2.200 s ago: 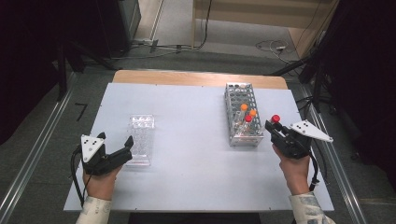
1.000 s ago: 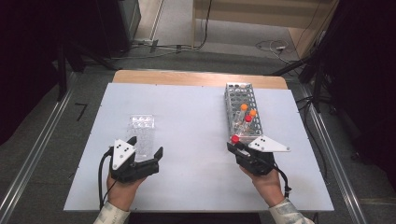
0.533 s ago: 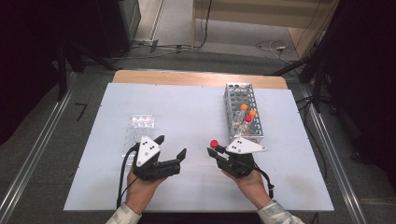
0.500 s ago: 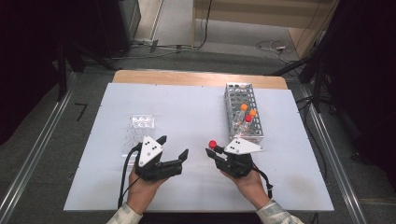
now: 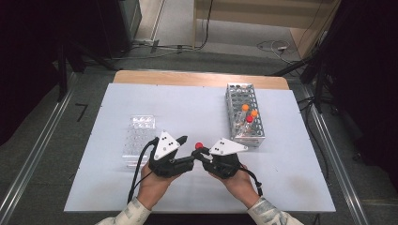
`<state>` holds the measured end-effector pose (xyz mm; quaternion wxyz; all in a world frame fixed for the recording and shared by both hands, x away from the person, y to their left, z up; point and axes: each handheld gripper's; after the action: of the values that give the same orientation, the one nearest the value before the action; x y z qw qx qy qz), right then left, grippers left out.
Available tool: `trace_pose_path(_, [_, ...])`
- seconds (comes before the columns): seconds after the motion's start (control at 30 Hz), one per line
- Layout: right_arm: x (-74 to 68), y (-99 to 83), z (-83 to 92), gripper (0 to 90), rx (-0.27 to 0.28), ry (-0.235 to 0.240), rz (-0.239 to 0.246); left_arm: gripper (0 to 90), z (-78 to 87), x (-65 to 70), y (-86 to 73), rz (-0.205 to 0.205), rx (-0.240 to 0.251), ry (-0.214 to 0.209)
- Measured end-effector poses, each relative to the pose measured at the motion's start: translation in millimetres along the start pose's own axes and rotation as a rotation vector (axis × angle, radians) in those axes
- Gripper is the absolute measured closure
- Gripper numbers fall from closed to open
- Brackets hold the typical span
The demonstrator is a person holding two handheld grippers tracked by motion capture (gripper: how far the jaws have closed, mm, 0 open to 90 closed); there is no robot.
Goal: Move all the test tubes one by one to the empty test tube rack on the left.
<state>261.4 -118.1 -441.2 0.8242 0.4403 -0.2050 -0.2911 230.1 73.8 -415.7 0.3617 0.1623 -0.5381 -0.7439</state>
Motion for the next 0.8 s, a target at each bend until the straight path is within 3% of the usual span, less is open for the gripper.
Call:
trace_pose_path(0.47, [3.4, 0.8, -1.5, 71.6, 0.004, -0.001, -0.001, 57.1, -20.0, 3.7, 11.2, -0.032, -0.018, -0.064])
trace_pose_path(0.8, [7.7, 0.6, 0.2, 71.6, 0.011, -0.009, -0.018, 60.5, -24.1, 5.9, 8.9, -0.05, -0.036, -0.048])
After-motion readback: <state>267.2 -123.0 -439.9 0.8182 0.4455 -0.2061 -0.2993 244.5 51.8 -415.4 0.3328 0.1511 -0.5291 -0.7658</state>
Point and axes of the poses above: each handheld gripper's, and its own axes: z roughly backward along the jaws, y roughly out of its top, x roughly to its right, and after that the axes turned 7 degrees about -y, right-handed
